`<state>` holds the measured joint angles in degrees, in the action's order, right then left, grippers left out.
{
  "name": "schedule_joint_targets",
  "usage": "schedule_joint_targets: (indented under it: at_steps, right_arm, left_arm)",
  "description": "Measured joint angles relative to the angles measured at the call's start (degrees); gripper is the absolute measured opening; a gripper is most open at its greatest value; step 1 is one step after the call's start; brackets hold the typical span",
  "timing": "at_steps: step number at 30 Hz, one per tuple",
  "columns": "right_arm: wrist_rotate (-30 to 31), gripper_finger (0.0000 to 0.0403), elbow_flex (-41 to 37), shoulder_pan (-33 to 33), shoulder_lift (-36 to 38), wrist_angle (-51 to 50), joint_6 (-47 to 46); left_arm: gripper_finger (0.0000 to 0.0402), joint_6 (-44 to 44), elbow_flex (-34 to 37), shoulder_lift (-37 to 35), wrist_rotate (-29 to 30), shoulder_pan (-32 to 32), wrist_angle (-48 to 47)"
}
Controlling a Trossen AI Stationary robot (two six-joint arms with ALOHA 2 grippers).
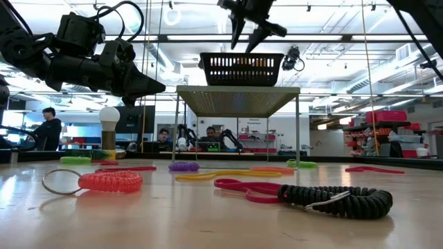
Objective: Pick & Place Office Desk Supplies
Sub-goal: Put the red rubber band into the top black bin on the shelf
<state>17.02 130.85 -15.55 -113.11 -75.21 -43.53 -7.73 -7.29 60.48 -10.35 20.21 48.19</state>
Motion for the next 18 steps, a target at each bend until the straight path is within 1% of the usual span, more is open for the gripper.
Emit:
schedule_joint_targets:
  at_steps: [3,5,8,10,12,15,16,18]
  right_arm:
    - [0.50,0.0208,0.00,0.38,2.20,1.18,5.10]
    - [1.25,0.0201,0.02,0.81,4.23,0.31,8.88]
    - [2.90,0.0170,-0.34,2.88,7.39,-1.74,18.12]
    - [4.64,0.0135,-3.31,5.11,10.03,-0.79,22.49]
    - [4.79,0.0092,-9.13,7.03,12.97,2.21,25.14]
    - [5.02,0.0023,-23.12,8.99,19.24,10.42,28.04]
    - [5.04,0.0012,-28.37,9.54,21.78,14.35,29.47]
    - [3.93,0.0013,-39.62,10.66,28.07,23.46,31.86]
  left_arm:
    - [0.0014,0.00,0.00,0.01,0.00,0.00,-0.01]
    - [0.0014,0.00,0.00,0.01,0.00,0.02,-0.01]
    - [0.0014,0.00,-0.01,-0.01,0.00,0.01,-0.02]
    - [0.0014,0.00,0.00,0.00,0.00,0.01,-0.02]
    - [0.0014,0.00,0.00,0.00,0.00,0.00,0.00]
    - [0.0014,0.00,0.00,-0.01,0.00,0.00,-0.01]
    - [0.0014,0.00,0.00,-0.01,0.00,0.02,-0.01]
    - [0.0014,0.00,0.00,0.00,0.00,0.01,-0.03]
